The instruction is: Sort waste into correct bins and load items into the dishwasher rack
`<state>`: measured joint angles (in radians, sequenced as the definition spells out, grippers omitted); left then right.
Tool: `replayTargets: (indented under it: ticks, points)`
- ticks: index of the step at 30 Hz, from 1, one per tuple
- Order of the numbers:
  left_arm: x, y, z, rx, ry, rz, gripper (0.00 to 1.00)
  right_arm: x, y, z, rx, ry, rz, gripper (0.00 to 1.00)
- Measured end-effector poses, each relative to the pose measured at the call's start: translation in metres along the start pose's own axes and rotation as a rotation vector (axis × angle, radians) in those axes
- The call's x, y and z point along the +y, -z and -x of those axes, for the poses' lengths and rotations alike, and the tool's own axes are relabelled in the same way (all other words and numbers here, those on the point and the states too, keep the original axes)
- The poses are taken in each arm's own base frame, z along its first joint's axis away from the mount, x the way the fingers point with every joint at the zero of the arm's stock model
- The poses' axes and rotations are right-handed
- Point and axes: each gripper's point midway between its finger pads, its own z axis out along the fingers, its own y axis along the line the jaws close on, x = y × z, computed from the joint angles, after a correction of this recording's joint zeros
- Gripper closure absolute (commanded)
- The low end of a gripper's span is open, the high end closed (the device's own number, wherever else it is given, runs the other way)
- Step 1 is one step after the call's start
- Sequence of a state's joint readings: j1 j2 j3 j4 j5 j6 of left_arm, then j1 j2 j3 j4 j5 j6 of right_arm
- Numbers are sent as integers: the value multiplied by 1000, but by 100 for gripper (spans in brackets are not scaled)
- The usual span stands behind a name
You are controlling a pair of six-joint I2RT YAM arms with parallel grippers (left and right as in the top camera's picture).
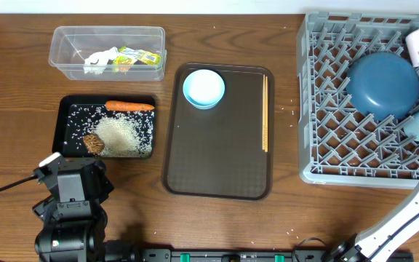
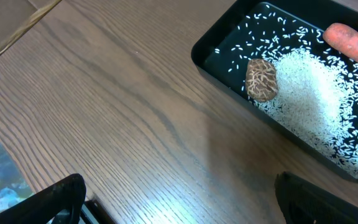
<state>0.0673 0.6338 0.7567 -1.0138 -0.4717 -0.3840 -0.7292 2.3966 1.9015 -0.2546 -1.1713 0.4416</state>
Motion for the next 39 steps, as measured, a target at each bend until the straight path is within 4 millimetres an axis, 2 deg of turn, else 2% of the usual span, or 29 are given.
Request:
replayTargets:
  ticks: [10,14,15,17,18,20,25,32,34,39]
  points:
    - [0,0,0,0,0,0,2,-2,5,-1,-1,-33,-23,99]
    - [0,0,0,0,0,0,2,-7,17,-4,-11,-115,-131,99]
    - [0,0,0,0,0,0,2,-8,22,-4,-19,-131,-177,96]
    - [0,0,0,0,0,0,2,-8,34,-5,-36,-158,-267,75]
    - [0,0,0,0,0,0,2,-7,43,-3,-52,-158,-318,74]
    - [0,0,0,0,1,0,2,-1,60,2,-86,-148,-406,78]
    - [0,0,0,0,0,0,2,20,91,11,-155,-119,-543,76]
    - [0,0,0,0,0,0,2,45,108,16,-201,-86,-601,71]
    - [0,0,0,0,0,0,2,57,114,19,-224,-63,-618,65]
    - [0,0,0,0,0,0,2,92,123,24,-271,60,-701,63]
